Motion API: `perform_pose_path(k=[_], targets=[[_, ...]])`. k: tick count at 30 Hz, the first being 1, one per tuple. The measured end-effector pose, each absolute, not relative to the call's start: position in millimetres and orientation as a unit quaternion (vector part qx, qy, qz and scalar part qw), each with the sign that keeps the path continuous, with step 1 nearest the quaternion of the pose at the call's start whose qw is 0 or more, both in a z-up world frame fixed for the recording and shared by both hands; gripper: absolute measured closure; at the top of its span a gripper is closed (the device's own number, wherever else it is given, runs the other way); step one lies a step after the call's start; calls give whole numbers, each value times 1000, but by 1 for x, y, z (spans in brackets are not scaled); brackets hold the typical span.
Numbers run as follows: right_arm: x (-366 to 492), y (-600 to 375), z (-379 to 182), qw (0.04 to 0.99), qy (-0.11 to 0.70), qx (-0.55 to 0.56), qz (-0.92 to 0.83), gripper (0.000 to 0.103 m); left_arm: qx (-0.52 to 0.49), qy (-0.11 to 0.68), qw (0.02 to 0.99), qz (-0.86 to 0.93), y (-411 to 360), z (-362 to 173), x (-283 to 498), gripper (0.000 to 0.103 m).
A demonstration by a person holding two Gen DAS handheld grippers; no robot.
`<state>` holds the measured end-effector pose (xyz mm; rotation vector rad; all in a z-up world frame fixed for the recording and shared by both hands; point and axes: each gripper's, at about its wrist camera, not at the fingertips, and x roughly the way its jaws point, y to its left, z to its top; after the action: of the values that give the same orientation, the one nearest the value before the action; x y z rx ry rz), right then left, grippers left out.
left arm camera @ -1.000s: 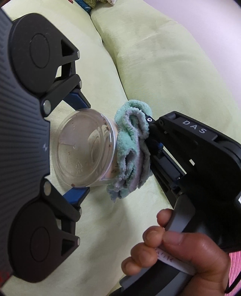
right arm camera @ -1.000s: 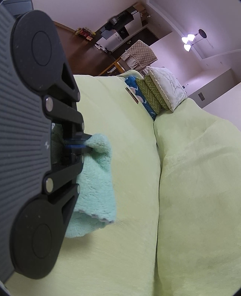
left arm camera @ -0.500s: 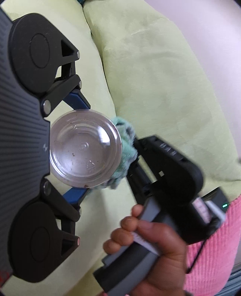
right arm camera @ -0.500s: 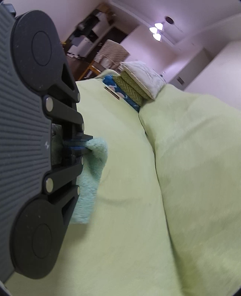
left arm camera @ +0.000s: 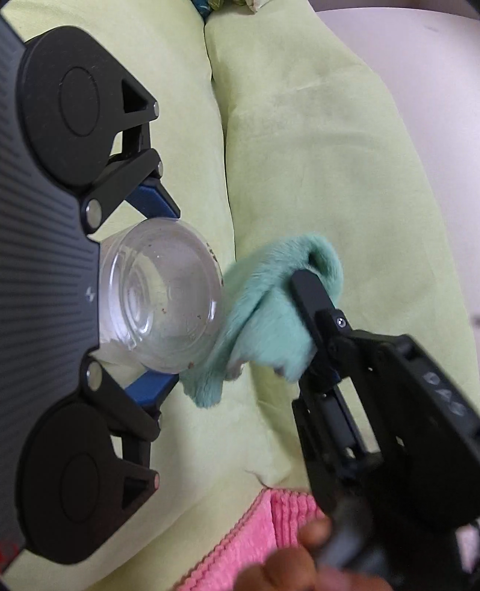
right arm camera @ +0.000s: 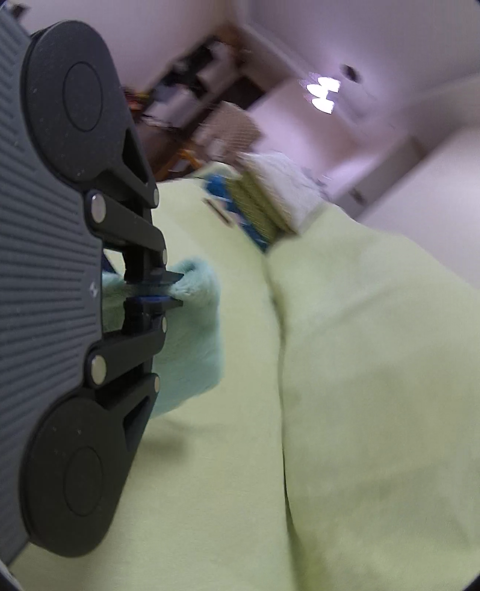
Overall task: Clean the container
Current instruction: 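Turn the held jar upright with the left gripper and lower it, then open the left gripper around the upright jar while the right gripper wipes its rim with the cloth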
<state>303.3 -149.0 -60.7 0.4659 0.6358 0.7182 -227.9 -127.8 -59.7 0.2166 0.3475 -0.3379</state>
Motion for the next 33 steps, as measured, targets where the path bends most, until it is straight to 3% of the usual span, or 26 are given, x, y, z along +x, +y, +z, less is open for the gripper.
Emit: perform_pose_path(k=[6, 18, 23, 26, 33], targets=[[304, -126, -69, 857, 371, 118, 337, 98, 117, 185, 964, -153, -127, -68, -224, 15], [317, -125, -75, 849, 382, 124, 343, 102, 184, 232, 945, -141, -135, -84, -256, 11], [311, -126, -78, 853, 374, 129, 340, 102, 112, 291, 939, -144, -113, -88, -241, 10], [312, -124, -80, 853, 374, 129, 339, 102, 42, 340, 930, -133, -95, -86, -230, 0], [315, -122, -81, 853, 373, 137, 339, 102, 51, 350, 930, -102, -95, -81, -259, 0]])
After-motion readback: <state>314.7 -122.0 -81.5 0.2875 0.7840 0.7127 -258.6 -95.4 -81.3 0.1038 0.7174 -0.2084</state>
